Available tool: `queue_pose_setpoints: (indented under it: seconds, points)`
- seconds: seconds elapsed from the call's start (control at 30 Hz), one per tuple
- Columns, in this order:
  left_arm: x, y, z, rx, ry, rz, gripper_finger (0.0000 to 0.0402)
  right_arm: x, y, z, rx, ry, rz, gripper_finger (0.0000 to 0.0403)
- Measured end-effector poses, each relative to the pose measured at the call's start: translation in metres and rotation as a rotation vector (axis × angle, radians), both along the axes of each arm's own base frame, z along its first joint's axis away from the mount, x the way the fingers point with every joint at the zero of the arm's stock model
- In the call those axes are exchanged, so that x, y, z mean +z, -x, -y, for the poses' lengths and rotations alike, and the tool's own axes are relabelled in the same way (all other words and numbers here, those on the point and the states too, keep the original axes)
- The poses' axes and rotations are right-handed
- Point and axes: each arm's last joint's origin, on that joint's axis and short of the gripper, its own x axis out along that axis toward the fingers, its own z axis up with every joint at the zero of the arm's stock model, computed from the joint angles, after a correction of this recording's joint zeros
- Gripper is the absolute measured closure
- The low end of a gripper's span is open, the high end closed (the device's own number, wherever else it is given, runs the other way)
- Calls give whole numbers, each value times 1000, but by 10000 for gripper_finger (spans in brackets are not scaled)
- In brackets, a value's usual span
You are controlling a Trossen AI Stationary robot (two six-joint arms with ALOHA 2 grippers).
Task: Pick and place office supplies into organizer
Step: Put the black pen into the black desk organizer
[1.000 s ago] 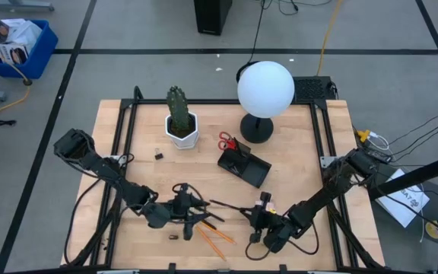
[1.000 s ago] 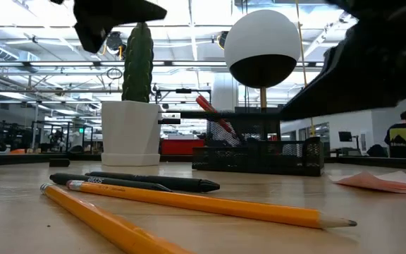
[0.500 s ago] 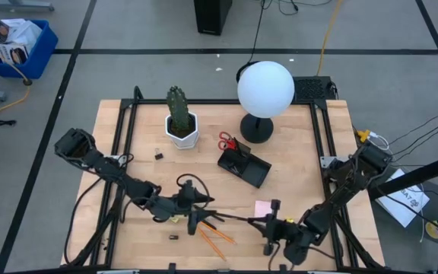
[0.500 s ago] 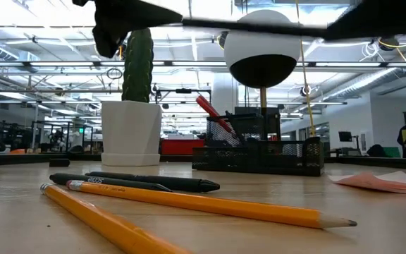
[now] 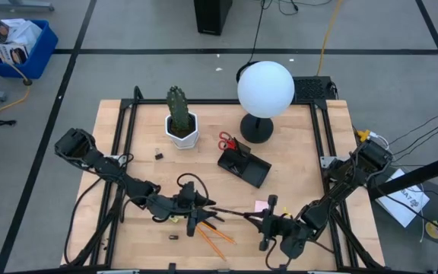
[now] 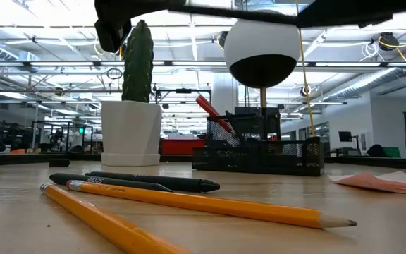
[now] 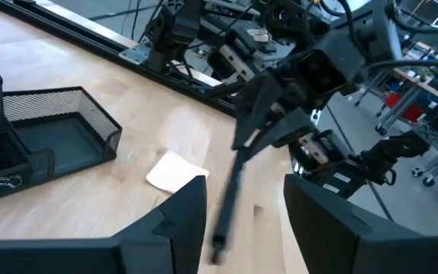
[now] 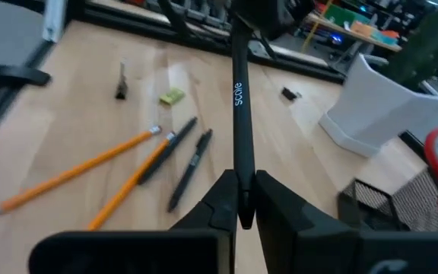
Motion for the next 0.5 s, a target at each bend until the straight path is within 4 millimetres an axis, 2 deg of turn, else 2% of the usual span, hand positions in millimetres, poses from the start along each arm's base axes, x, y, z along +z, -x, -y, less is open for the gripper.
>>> queue_pose_setpoints:
  seconds: [0.3, 0.5]
  points:
    - [0, 0, 0, 0, -1, 0, 220, 7, -5, -3, 41, 15, 37, 380]
    - [0, 0, 0, 0, -2, -1, 220, 8, -11, 3, 23, 29, 42, 380]
